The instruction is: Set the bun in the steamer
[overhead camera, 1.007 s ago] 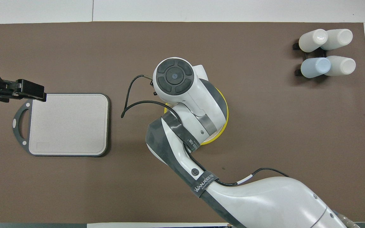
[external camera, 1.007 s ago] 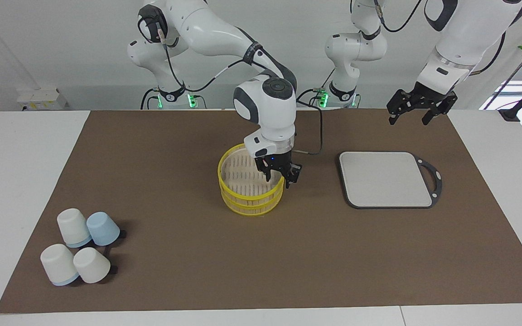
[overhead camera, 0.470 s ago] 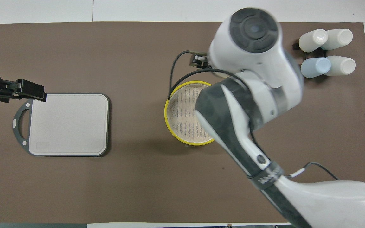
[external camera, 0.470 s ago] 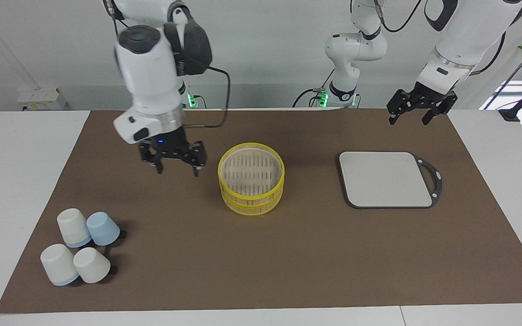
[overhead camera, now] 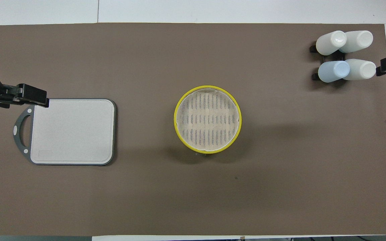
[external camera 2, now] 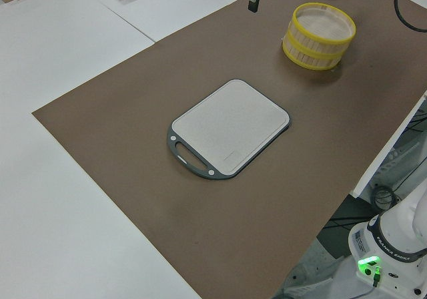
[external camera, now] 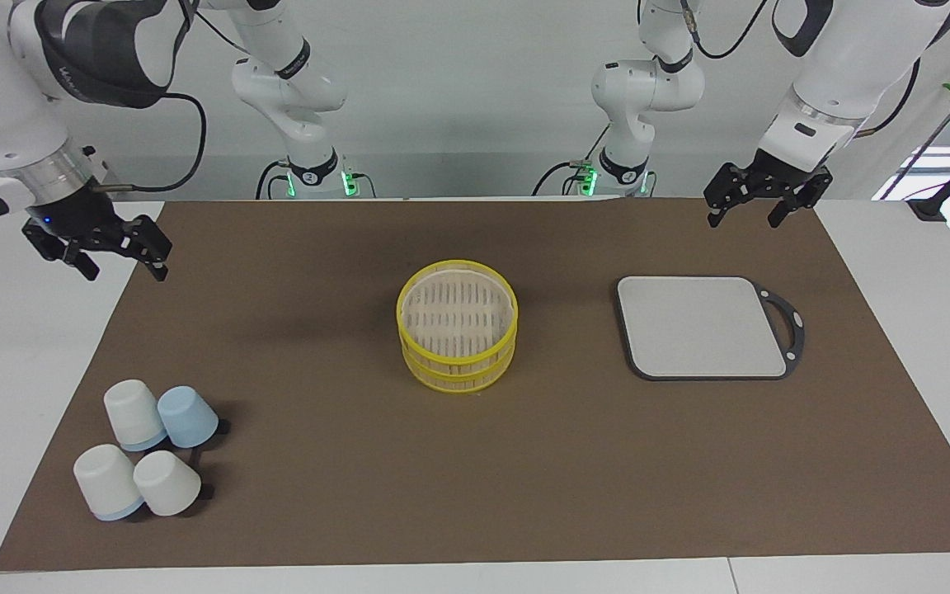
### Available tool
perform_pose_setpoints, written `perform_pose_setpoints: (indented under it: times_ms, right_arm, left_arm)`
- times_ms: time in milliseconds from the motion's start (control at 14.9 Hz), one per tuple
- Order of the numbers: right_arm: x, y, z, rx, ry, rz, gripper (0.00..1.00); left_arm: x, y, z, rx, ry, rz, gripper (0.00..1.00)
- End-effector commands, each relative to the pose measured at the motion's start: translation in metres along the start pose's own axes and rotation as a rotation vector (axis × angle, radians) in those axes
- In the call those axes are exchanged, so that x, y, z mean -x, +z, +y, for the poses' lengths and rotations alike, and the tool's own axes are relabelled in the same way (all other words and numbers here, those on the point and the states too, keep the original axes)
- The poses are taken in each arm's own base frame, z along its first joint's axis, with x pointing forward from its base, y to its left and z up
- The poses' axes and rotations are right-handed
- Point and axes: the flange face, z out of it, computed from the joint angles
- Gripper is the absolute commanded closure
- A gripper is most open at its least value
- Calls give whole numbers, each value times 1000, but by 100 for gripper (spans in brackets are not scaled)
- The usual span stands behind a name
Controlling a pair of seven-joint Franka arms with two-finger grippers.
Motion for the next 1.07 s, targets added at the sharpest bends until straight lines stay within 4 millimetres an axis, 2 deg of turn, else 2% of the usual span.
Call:
perform_pose_setpoints:
  times_ms: [0, 201, 470, 537, 1007]
  right_arm:
    - [19, 10, 6, -41, 6, -20, 0]
    - [27, 24, -9, -38, 4, 18, 0]
    - [26, 15, -64, -29, 3, 30, 0]
    - [26, 14, -70, -22, -11, 32, 0]
    - [24, 15, -65, 52, -36, 44, 0]
  left_arm:
    - [7, -4, -3, -20, 2, 4, 0]
    - [7, -4, -3, -20, 2, 4, 0]
    - [7, -4, -3, -20, 4, 4, 0]
    - [7, -4, -3, -20, 4, 4, 0]
    - [7, -4, -3, -20, 2, 4, 0]
